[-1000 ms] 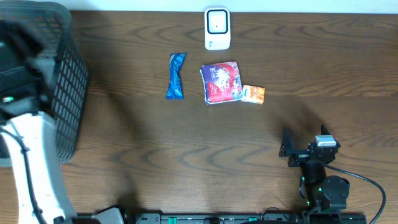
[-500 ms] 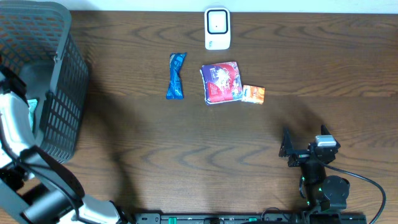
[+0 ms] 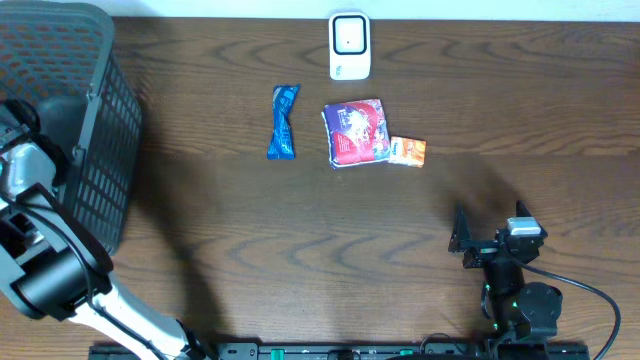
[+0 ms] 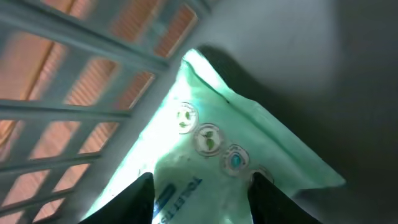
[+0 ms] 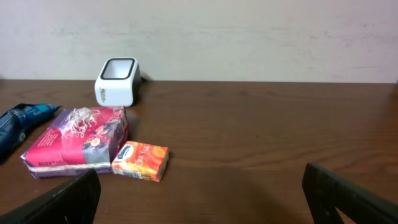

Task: Scan the item barcode
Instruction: 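Reach the left gripper into the basket toward the green pack, then grasp the green pack and lift it out of the basket, then carry the green pack over and drop it beside the blue wrapper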

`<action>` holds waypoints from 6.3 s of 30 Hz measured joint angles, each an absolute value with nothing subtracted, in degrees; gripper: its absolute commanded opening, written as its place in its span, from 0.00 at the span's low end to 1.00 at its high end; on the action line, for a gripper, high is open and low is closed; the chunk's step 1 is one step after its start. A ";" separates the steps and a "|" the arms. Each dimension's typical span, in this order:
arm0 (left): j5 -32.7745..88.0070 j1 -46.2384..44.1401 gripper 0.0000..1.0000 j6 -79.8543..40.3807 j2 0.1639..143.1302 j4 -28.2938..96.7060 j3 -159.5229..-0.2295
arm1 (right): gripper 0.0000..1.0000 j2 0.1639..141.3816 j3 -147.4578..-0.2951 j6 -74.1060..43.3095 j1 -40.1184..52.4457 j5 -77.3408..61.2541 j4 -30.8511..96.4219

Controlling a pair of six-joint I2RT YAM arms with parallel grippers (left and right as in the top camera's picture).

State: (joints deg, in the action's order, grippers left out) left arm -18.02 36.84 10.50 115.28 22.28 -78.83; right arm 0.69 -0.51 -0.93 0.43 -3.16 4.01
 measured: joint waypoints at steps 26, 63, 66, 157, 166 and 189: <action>-9.17 39.48 0.49 12.25 110.87 23.20 -78.22 | 0.99 0.69 -0.51 -0.93 0.43 -3.16 4.01; -8.54 46.85 0.07 19.57 114.06 26.39 -78.02 | 0.99 0.69 -0.51 -0.93 0.43 -3.16 4.01; -8.80 47.27 0.08 19.27 114.24 26.46 -78.02 | 0.99 0.69 -0.51 -0.93 0.43 -3.16 4.01; 17.85 44.47 0.07 -22.57 82.85 9.39 -78.28 | 0.99 0.69 -0.51 -0.93 0.43 -3.16 4.01; 19.51 26.79 0.07 -25.06 77.36 7.49 -78.28 | 0.99 0.69 -0.51 -0.93 0.43 -3.16 4.01; 1.26 -20.60 0.07 -33.56 102.74 9.19 -78.28 | 0.99 0.69 -0.51 -0.93 0.43 -3.16 4.01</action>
State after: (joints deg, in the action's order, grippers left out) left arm 1.26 -20.60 -33.56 102.74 9.19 -78.28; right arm 0.69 -0.51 -0.93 0.43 -3.16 4.01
